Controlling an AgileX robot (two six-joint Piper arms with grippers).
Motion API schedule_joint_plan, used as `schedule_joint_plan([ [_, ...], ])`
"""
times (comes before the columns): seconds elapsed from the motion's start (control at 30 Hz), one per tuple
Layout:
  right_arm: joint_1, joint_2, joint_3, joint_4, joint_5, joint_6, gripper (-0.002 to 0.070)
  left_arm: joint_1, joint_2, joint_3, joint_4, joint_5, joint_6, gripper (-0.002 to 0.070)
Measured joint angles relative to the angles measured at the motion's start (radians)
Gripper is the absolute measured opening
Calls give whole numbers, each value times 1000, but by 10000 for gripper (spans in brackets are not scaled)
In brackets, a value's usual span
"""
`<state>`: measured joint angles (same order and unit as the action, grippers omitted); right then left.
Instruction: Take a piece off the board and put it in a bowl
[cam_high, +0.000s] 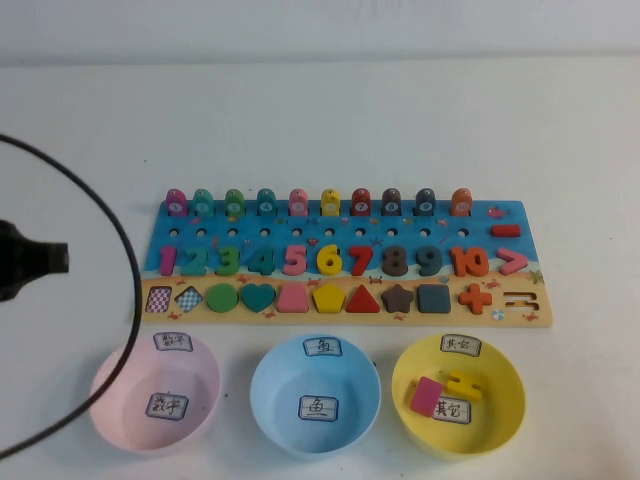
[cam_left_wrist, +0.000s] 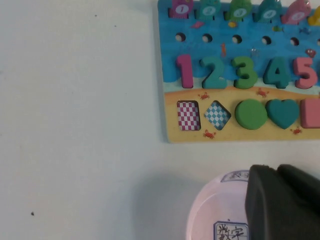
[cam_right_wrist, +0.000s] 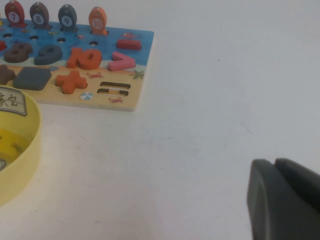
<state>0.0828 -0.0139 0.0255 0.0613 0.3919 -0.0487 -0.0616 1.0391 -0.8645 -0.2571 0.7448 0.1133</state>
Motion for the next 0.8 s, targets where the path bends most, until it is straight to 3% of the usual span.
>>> schedule_joint_plan([
  [0.4,0,0,0,0,0,0,-17,-3,459,-409,14,111,32,-5],
  [0.8,0,0,0,0,0,0,-17,-136,831,-859,70,253,15,-5],
])
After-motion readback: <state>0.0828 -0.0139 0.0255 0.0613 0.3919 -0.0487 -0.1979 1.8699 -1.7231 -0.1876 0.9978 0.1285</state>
